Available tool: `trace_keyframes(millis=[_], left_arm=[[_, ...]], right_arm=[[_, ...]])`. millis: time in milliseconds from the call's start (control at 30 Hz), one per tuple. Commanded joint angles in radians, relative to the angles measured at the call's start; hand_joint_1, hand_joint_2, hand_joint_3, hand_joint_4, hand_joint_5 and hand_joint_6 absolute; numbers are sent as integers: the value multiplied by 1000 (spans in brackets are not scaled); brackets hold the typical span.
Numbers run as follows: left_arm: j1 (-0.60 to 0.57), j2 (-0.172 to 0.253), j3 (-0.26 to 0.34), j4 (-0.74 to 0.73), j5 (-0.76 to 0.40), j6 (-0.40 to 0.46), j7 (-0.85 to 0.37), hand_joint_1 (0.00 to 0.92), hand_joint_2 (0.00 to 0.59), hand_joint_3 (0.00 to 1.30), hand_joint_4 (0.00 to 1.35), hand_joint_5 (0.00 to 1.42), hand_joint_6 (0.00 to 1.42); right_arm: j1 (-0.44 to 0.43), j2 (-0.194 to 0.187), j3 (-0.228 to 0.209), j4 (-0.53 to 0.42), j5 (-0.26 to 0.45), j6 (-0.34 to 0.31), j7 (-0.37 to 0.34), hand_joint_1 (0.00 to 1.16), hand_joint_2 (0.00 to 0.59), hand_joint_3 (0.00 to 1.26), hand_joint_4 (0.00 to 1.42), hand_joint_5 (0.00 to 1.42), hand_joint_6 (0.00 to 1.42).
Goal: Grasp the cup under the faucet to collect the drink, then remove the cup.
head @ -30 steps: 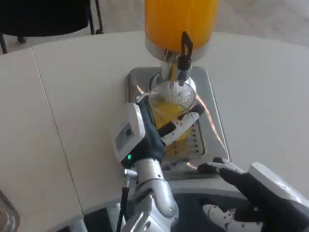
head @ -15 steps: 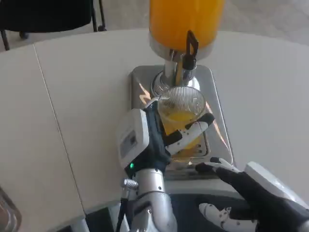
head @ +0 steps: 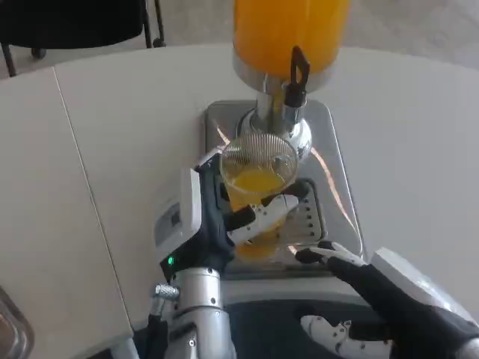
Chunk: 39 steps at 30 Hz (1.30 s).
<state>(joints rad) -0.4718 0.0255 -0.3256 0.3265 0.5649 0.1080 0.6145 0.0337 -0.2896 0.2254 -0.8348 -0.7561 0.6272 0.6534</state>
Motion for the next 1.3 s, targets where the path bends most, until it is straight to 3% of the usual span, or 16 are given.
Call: trace_keyframes(millis=[33,233,500,867,1033,1300], left_arm=[[30,27,1,-82,27,-38,-30,581,15,976,1153,1358,1424],[76,84,7,-186,42,-53,-91,582,14,977,1155,1362,1424],[147,153,58,-303,43,-62,-167,577,11,977,1155,1362,1424],[223,224,100,-398,45,-88,-248,575,8,977,1155,1348,1424],[263,249,140,-472,29,-96,-291,575,6,977,1155,1349,1424],[360,272,221,-615,17,-99,-359,575,2,977,1155,1349,1424]], right_arm=[[5,-28,9,-35,-23,-31,-11,645,474,147,0,0,0],[-24,-63,-2,-42,-46,-56,4,642,474,130,0,0,0],[-77,-114,13,-82,-67,-48,102,638,474,104,0,0,0],[-30,-129,10,-172,-173,-76,171,647,475,86,0,0,0],[18,-90,16,-212,-279,-133,177,653,472,86,0,0,0],[165,52,43,-212,-468,-303,115,658,475,86,0,0,0]])
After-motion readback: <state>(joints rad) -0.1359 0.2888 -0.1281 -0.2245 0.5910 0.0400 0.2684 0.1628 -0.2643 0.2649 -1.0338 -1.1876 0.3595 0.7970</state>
